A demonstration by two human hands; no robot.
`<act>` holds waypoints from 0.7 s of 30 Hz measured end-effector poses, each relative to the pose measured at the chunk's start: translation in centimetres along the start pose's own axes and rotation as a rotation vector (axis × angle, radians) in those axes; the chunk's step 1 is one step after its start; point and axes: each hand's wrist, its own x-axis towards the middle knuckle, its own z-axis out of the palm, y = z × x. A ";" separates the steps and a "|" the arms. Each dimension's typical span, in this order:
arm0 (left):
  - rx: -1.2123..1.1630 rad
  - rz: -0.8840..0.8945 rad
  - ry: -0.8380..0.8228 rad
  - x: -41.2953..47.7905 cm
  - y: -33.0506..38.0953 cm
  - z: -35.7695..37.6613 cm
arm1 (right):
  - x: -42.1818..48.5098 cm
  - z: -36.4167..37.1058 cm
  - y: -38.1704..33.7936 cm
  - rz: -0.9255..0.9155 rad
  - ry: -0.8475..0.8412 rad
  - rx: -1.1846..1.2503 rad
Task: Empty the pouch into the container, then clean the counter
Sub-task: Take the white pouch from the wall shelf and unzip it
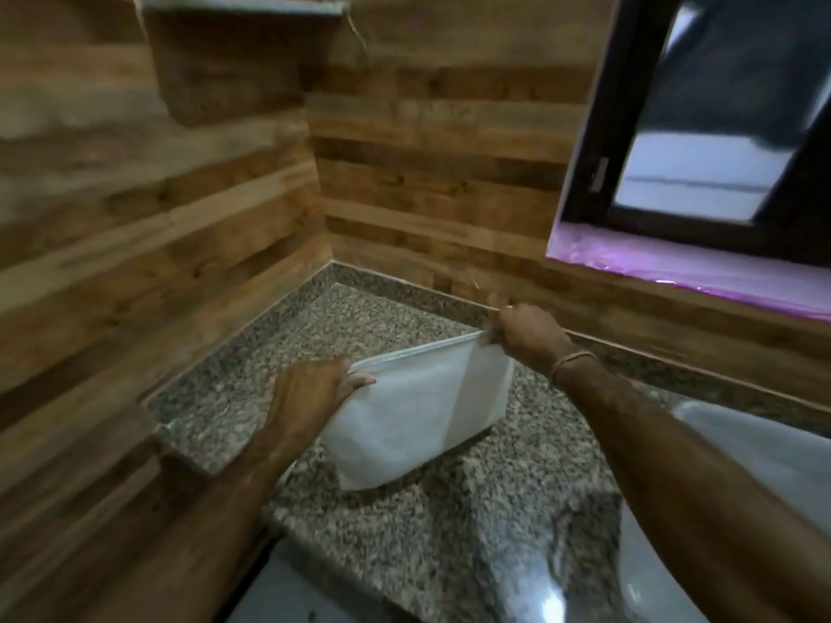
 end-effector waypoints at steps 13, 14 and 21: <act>-0.196 -0.144 -0.205 -5.8 -3.9 -1.4 | -3.6 8.4 -3.2 0.048 0.252 0.205; -0.251 -0.139 -0.239 -5.6 -4.5 -2.1 | -3.7 8.5 -4.5 0.009 0.261 0.267; -0.515 -0.099 -0.257 -4.0 -4.3 -5.5 | -3.9 10.6 -16.1 -0.261 0.193 0.610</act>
